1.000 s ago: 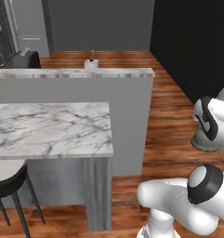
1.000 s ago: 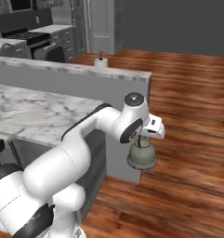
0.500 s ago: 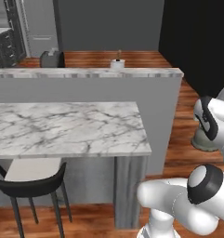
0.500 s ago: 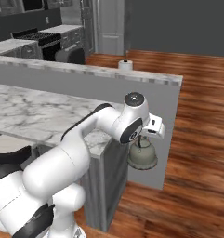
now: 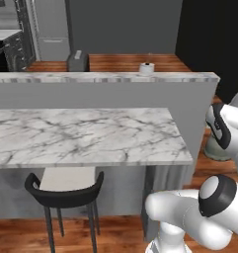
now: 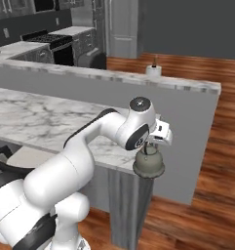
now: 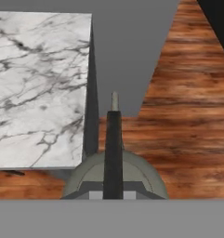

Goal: The kettle is done boiling. Turn off the stove, then wait for 300 timesteps before moving the kettle to the dining table.

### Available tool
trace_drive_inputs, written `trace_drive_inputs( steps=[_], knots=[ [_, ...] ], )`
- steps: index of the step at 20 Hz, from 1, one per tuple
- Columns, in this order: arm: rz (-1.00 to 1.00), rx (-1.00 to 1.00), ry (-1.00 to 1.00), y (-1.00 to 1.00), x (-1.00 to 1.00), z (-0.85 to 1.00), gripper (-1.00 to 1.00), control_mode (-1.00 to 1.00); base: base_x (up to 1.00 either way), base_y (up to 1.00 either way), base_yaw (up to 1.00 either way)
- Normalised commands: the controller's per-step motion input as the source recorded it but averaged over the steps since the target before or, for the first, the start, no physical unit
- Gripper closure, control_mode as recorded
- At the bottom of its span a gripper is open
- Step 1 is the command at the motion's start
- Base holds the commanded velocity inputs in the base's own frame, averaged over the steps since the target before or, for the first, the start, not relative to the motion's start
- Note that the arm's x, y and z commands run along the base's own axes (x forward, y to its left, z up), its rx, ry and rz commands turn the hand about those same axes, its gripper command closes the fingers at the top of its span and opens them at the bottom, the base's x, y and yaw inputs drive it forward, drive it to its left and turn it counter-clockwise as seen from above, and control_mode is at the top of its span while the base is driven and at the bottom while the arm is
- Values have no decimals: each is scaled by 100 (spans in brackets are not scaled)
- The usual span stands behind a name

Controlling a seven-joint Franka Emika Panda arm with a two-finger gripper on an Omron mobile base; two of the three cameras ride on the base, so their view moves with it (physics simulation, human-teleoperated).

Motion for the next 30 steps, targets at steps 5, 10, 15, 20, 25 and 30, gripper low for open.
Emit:
trace_drive_inputs(
  steps=[5,10,15,20,25,30],
  knots=[
    [0,0,0,0,0,0,100,100,0,44,1],
    [0,0,0,0,0,0,100,100,0,45,1],
    [0,0,0,0,0,0,100,100,1,46,1],
    [0,0,0,0,0,0,100,100,4,47,1],
    [0,0,0,0,0,0,100,100,9,43,2],
    [0,0,0,0,0,0,100,100,3,15,0]
  ],
)
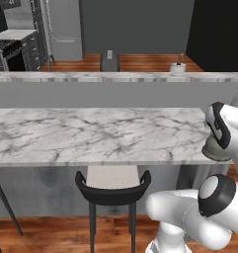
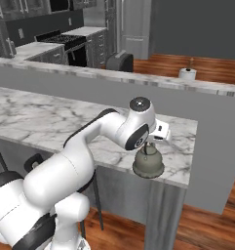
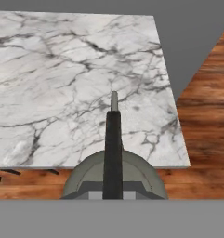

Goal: The kettle is done boiling. Turn off the stove, then wait for 300 timesteps before moving the kettle to the dining table.

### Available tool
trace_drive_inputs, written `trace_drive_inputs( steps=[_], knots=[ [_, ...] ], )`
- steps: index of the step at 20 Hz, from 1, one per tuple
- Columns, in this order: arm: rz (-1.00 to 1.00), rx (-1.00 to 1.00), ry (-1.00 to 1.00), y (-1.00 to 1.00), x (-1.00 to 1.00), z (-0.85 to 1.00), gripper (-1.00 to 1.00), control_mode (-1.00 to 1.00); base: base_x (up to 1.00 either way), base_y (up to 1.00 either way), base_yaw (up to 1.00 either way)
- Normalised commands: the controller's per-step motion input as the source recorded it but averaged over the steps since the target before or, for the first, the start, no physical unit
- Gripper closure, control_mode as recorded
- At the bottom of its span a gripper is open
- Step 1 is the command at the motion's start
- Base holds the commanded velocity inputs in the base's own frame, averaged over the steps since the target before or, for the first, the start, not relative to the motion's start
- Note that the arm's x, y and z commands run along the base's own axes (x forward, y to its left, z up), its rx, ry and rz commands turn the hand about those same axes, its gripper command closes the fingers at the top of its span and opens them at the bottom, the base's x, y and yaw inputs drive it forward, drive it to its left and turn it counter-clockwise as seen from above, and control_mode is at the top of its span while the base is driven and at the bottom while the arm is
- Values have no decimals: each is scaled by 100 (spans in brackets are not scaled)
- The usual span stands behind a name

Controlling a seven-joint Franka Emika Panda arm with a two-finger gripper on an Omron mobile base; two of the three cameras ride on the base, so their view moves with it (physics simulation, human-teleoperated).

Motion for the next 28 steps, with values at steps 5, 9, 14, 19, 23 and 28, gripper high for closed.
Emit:
trace_drive_inputs(
  steps=[5,9,14,19,23,28],
  knots=[
    [0,0,0,0,0,0,100,100,0,0,0],
    [0,0,0,0,0,0,100,100,0,0,0],
    [0,0,0,7,10,0,100,-100,0,0,0],
    [0,0,0,22,31,-2,100,-100,0,0,0],
    [0,0,-1,29,38,-2,100,-100,0,0,0],
    [0,1,0,34,40,-2,100,-100,0,0,0]
  ],
)
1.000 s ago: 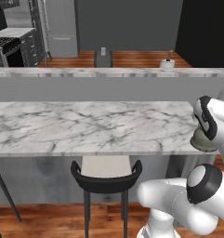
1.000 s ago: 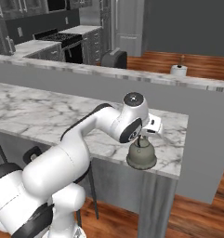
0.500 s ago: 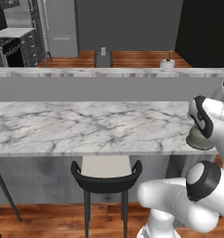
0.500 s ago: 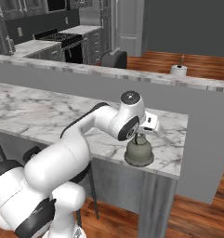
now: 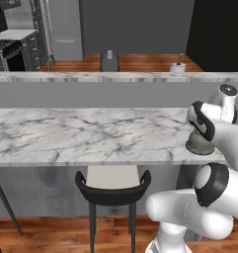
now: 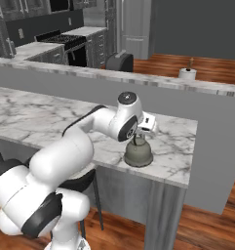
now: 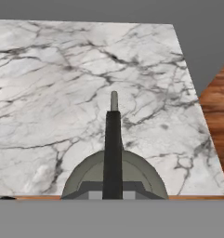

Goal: The kettle is done boiling. Turn off the stove, then wait for 300 timesteps before moving the kettle to the dining table.

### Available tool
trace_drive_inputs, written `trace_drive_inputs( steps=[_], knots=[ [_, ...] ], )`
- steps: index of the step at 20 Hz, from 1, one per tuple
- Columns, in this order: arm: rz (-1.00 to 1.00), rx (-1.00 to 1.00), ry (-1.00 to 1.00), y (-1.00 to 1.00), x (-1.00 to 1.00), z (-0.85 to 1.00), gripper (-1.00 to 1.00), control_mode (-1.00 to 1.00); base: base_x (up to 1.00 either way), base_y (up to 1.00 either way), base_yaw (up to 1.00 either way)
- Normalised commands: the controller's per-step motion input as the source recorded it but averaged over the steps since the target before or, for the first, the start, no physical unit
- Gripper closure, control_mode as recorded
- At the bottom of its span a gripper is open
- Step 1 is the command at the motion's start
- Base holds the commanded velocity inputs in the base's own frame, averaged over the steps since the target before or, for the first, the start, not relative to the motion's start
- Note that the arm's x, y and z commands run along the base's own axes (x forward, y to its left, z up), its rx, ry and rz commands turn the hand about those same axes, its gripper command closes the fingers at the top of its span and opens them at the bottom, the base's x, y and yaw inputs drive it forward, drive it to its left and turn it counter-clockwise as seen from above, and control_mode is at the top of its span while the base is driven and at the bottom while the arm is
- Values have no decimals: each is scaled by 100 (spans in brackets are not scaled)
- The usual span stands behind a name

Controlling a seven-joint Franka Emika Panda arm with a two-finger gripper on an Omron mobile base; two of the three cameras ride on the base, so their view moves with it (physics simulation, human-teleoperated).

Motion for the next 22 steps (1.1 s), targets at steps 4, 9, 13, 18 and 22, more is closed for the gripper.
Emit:
trace_drive_inputs(
  steps=[4,9,13,18,22],
  knots=[
    [0,2,0,34,39,-2,100,-100,0,0,0],
    [1,1,-1,32,33,-4,100,-100,0,0,0],
    [2,0,-1,32,31,-7,100,-100,0,0,0],
    [2,0,-2,27,24,-7,100,-100,0,0,0],
    [2,0,-4,19,20,-6,100,-100,0,0,0]
  ],
)
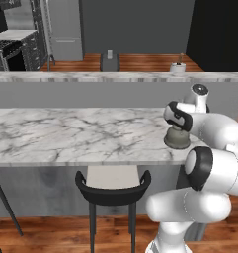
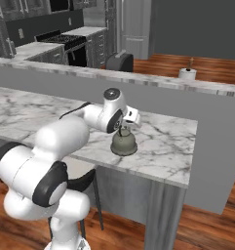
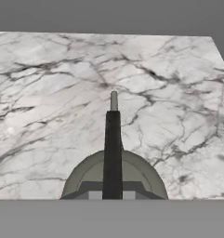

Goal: The kettle is done boiling. Turn off the stove, then wait for 300 timesteps before moving the kettle to the dining table.

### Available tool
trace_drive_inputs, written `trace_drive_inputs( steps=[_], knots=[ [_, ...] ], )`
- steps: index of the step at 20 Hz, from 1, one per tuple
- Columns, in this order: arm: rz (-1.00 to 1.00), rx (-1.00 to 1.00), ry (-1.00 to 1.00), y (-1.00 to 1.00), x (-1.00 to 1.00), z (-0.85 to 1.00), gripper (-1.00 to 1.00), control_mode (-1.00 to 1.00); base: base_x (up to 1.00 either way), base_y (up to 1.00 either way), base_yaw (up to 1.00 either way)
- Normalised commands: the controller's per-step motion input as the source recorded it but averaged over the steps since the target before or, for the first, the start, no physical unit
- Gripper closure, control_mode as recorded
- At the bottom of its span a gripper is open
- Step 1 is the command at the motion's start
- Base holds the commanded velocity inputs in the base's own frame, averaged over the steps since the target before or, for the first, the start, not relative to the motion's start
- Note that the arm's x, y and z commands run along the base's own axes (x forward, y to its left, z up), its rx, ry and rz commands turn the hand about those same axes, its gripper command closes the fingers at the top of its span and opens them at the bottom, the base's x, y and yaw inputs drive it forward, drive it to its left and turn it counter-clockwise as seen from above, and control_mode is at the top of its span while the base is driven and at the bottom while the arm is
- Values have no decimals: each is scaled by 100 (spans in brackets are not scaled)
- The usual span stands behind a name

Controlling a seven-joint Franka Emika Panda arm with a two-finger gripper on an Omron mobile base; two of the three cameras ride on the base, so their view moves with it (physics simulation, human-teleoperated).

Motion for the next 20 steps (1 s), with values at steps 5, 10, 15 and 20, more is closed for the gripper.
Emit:
trace_drive_inputs(
  steps=[5,10,15,20],
  knots=[
    [3,0,-6,15,21,-5,100,-100,0,0,0],
    [3,0,-8,6,19,-6,100,-100,0,0,0],
    [4,0,-8,3,20,-9,100,-100,0,0,0],
    [3,0,-4,4,19,-9,100,-100,0,0,0]
  ],
)
